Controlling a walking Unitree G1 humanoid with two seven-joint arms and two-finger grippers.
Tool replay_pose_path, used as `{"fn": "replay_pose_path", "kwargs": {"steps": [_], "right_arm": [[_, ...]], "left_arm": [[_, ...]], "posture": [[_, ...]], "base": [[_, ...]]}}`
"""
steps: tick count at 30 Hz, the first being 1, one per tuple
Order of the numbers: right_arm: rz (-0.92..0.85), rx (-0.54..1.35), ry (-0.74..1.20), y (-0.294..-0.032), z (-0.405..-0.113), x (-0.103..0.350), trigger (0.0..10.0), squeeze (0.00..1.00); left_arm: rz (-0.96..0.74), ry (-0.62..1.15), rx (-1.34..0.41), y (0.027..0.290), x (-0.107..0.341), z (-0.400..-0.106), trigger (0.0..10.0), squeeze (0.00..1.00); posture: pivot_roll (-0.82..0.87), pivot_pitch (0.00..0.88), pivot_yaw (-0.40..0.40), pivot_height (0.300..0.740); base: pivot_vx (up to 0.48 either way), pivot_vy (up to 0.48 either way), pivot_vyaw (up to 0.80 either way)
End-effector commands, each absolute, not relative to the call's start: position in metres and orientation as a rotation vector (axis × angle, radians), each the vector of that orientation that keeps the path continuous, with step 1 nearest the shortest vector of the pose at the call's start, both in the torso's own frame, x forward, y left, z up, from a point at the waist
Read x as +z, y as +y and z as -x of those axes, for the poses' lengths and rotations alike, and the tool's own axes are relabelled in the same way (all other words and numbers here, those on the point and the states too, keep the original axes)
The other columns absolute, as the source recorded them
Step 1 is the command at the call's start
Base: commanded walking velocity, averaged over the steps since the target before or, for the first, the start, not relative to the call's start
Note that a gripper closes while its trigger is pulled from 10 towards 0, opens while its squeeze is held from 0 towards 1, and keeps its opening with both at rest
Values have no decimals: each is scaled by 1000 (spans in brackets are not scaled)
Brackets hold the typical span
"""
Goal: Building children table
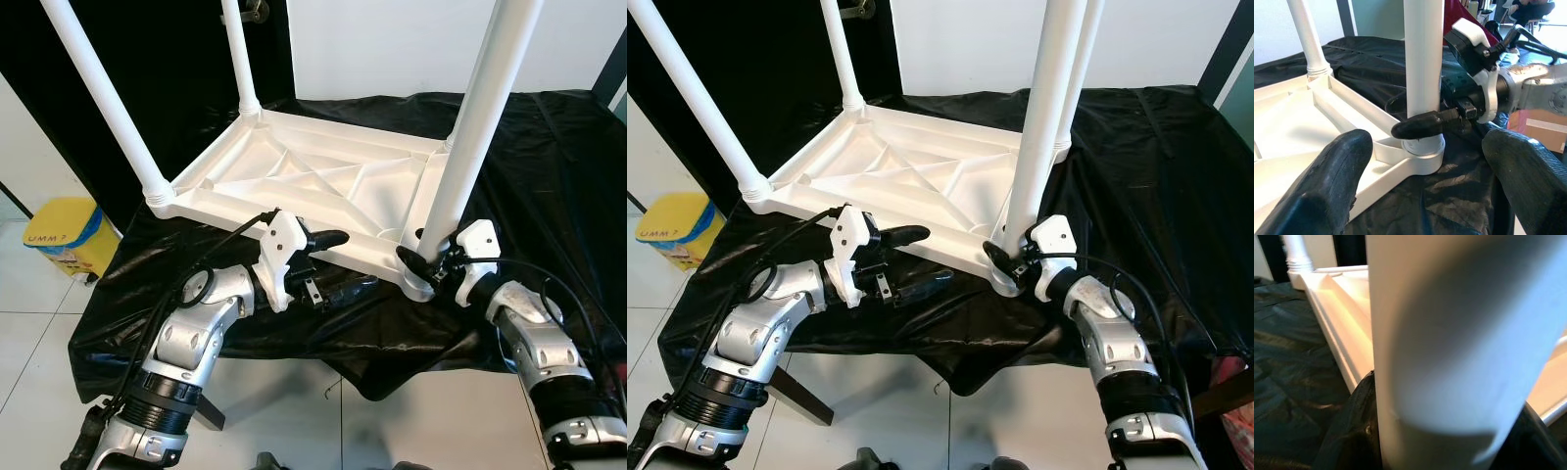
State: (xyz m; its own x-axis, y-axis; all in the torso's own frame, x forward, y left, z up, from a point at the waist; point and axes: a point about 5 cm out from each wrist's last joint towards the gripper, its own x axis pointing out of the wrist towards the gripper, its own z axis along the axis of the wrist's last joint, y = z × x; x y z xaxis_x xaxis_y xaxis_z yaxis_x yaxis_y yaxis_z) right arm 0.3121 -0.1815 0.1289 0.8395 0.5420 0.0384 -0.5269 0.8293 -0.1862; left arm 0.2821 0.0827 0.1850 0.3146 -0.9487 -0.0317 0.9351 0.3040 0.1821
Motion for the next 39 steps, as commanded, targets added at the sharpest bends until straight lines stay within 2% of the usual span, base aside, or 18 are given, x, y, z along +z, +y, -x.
{"fn": "replay_pose_path", "kwargs": {"steps": [1,4,7,13,16,18,23,30,39], "right_arm": [[153,525,-84,-184,-310,125,10000,0],[139,447,-95,-183,-310,125,10000,0],[92,289,-103,-181,-310,126,10000,0],[102,223,-109,-177,-307,125,10000,0],[79,84,-92,-172,-302,119,10000,0],[79,84,-92,-172,-302,119,10000,0],[42,-266,-32,-166,-287,104,10000,0],[6,-321,-14,-157,-285,102,10000,0],[39,-359,-24,-158,-284,107,10000,0]], "left_arm": [[-187,-86,-1215,86,186,-285,10000,0],[-188,-85,-1221,85,186,-286,10000,0],[-187,-85,-1227,82,186,-287,10000,0],[-178,-84,-1229,81,184,-286,10000,0],[-176,-83,-1240,80,184,-287,10000,0],[-176,-83,-1240,80,184,-287,10000,0],[-178,-87,-1257,77,186,-288,10000,0],[-176,-85,-1264,76,186,-288,10000,0],[-173,-87,-1270,75,186,-289,10000,0]], "posture": [[-161,22,48,740],[-173,29,51,740],[-175,32,52,740],[-181,33,56,740],[-194,35,65,740],[-194,35,65,740],[-195,38,79,740],[-202,40,85,740],[-210,38,71,740]], "base": [[0,0,0],[0,0,0],[0,0,0],[0,0,0],[0,0,0],[0,0,0],[0,0,0],[0,0,0],[0,0,0]]}}
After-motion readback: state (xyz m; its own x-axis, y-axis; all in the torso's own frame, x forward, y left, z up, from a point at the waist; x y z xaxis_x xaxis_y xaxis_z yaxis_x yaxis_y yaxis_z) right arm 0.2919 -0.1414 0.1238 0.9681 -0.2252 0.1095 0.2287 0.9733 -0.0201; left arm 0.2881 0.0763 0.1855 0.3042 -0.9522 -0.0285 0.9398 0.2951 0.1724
